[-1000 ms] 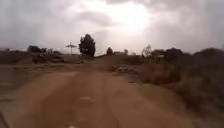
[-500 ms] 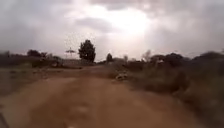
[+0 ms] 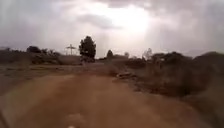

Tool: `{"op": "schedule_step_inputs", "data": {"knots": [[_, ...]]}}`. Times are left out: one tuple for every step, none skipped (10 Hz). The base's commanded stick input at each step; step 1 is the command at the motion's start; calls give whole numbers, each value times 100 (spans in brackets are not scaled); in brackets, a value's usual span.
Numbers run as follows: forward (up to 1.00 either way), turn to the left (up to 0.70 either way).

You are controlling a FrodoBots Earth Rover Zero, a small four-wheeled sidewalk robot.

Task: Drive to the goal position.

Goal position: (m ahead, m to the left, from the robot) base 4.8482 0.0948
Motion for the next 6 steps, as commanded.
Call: {"op": "schedule_step_inputs", "data": {"knots": [[50,0],[50,0],[50,0],[50,0],[50,0],[50,0]]}}
